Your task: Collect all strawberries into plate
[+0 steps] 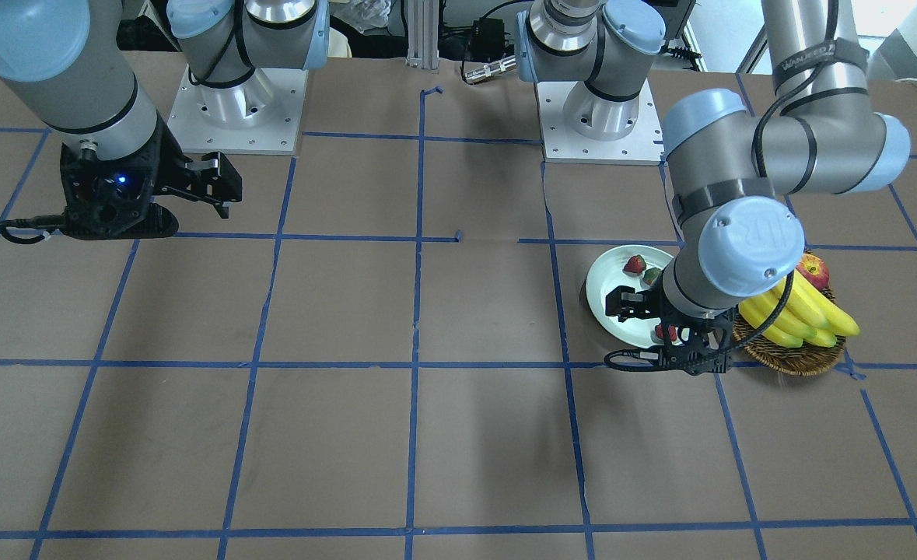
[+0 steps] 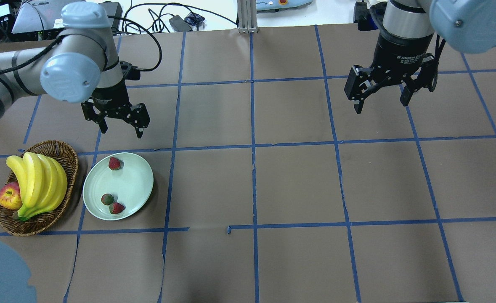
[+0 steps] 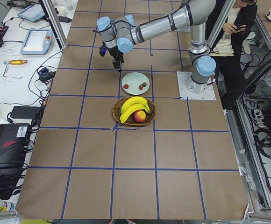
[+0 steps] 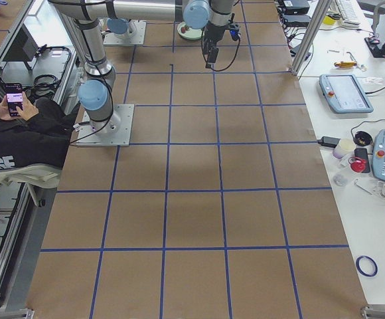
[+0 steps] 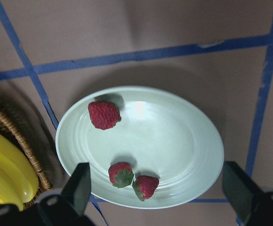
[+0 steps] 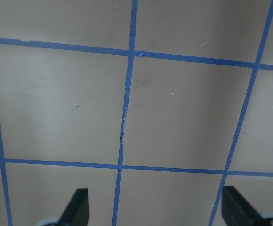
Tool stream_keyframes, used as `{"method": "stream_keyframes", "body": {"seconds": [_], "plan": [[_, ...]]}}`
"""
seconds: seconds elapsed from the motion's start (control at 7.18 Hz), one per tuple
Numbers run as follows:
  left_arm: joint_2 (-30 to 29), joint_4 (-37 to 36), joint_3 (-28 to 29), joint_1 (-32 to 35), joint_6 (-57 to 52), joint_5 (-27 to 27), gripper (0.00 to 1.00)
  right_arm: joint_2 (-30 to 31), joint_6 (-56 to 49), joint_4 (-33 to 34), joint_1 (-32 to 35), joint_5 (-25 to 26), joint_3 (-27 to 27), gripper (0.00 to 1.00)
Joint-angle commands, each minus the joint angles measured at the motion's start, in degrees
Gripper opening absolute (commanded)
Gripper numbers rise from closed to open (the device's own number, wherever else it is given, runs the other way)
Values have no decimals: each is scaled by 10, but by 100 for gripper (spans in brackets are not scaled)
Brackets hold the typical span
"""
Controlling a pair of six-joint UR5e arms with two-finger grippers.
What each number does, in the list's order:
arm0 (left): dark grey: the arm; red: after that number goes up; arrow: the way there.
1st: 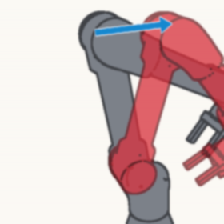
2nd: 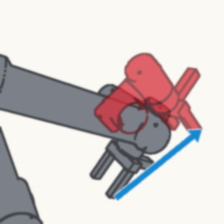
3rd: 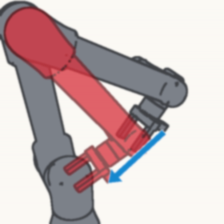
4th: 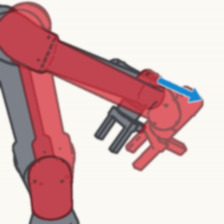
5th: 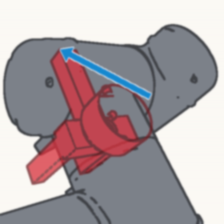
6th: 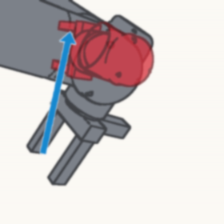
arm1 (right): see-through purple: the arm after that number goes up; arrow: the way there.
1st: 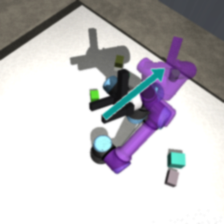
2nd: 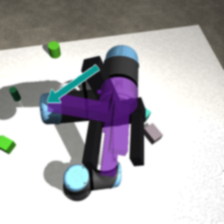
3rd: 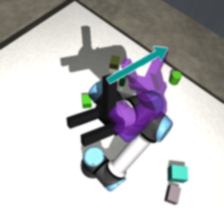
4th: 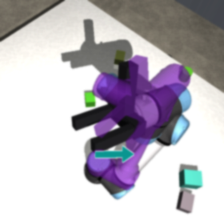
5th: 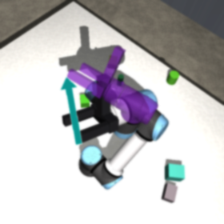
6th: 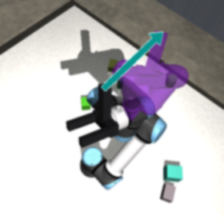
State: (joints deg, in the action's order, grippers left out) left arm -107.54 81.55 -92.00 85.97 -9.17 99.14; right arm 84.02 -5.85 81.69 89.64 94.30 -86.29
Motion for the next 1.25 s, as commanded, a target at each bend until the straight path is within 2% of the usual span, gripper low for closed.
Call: {"method": "stream_keyframes", "body": {"seconds": [0.0,0.28,0.56,0.84,1.11], "plan": [[57,10,44,14,14,-10,100,1,10,3,3,4,1,100],[106,33,46,22,70,-47,100,2,29,4,6,-3,2,100],[144,123,48,54,77,-56,100,3,48,12,9,-6,2,100],[158,153,47,89,105,-59,100,4,49,12,10,-10,8,100],[167,166,48,89,105,-94,100,4,48,12,10,-10,10,100]]}}
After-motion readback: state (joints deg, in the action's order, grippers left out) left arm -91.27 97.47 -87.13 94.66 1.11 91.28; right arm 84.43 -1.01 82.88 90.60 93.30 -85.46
